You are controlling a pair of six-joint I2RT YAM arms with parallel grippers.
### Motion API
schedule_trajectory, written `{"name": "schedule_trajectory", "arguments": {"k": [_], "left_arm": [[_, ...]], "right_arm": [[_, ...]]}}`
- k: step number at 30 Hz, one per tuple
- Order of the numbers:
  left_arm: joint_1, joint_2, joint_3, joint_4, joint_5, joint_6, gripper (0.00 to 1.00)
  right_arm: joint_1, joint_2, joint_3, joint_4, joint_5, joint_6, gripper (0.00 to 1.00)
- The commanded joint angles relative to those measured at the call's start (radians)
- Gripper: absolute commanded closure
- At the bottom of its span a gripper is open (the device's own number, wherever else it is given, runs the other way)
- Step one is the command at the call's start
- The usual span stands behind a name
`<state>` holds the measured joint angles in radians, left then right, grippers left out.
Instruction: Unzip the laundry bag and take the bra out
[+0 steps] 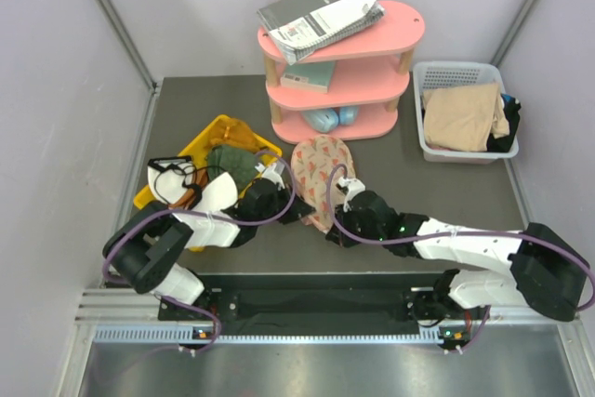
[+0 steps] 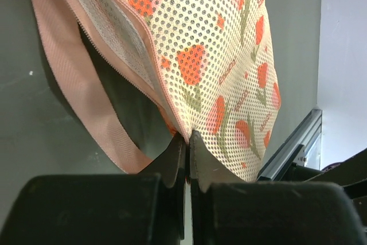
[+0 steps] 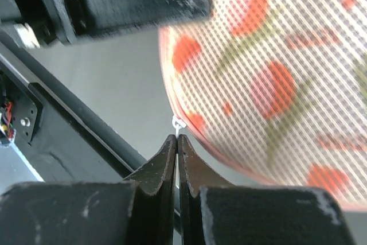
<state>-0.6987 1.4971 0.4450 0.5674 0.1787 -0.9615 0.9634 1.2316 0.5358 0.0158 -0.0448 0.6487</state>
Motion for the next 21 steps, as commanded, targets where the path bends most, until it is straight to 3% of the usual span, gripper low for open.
{"name": "schedule_trajectory", "arguments": {"k": [1, 14, 16, 17, 18, 20, 21], "left_arm": [[0.034, 0.011, 0.038, -0.001, -0.016, 0.047, 1.00], [0.062, 0.029, 0.086, -0.047, 0.013, 0.099, 1.00], [0.062, 0.014, 0.093, -0.070, 0.018, 0.106, 0.86], [0.062, -0.009, 0.093, -0.099, 0.009, 0.110, 0.67], [0.062, -0.026, 0.089, -0.116, 0.001, 0.110, 0.56], [0.062, -0.082, 0.077, -0.173, -0.019, 0.112, 0.39], [0.062, -0.104, 0.067, -0.190, -0.045, 0.112, 0.37]], "right_arm": [[-0.009, -0.073, -0.029, -0.066, 0.011, 0.011, 1.00], [-0.020, -0.107, -0.043, -0.106, 0.036, 0.012, 1.00], [-0.018, -0.089, -0.033, -0.087, 0.026, 0.011, 1.00], [-0.018, -0.080, -0.028, -0.065, 0.011, 0.009, 1.00], [-0.020, -0.061, -0.025, -0.051, 0.002, 0.009, 1.00], [-0.018, -0.043, -0.014, -0.030, -0.019, 0.009, 1.00], [-0.020, -0.025, -0.007, 0.002, -0.026, 0.009, 1.00]]}}
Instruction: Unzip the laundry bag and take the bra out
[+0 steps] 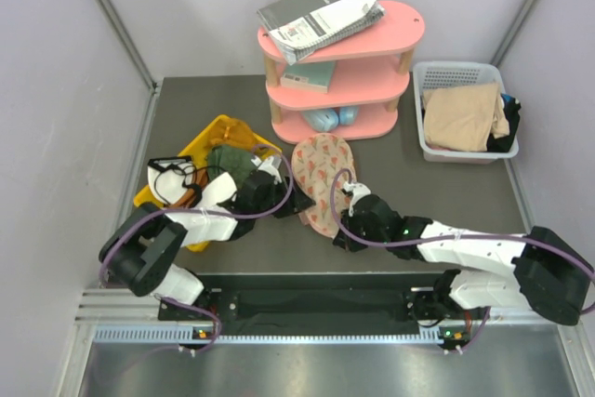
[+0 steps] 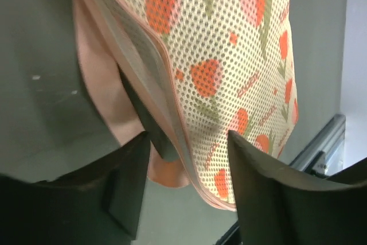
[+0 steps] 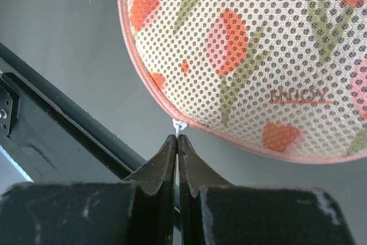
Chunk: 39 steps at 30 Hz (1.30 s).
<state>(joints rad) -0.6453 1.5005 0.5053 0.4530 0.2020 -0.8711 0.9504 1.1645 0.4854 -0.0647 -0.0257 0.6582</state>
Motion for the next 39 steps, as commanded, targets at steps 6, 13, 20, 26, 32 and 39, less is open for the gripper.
{"name": "schedule_trajectory", "arguments": {"k": [6, 13, 20, 26, 32, 39], "left_arm": [[0.003, -0.279, -0.097, -0.146, -0.110, -0.034, 0.33], [-0.037, -0.342, -0.201, -0.087, -0.098, -0.137, 0.33], [-0.056, -0.300, -0.225, 0.001, -0.090, -0.164, 0.37], [-0.057, -0.250, -0.220, 0.045, -0.098, -0.167, 0.72], [-0.057, -0.235, -0.197, 0.044, -0.107, -0.157, 1.00], [-0.056, -0.244, -0.183, 0.009, -0.127, -0.129, 1.00]], "right_arm": [[0.017, 0.127, 0.097, 0.147, -0.077, -0.002, 1.00], [0.048, 0.221, 0.170, 0.198, -0.098, -0.014, 1.00], [0.063, 0.262, 0.202, 0.215, -0.103, -0.017, 1.00], [0.064, 0.262, 0.202, 0.210, -0.099, -0.015, 1.00], [0.064, 0.258, 0.194, 0.190, -0.086, -0.019, 1.00], [0.064, 0.241, 0.182, 0.160, -0.066, -0.019, 1.00]]}}
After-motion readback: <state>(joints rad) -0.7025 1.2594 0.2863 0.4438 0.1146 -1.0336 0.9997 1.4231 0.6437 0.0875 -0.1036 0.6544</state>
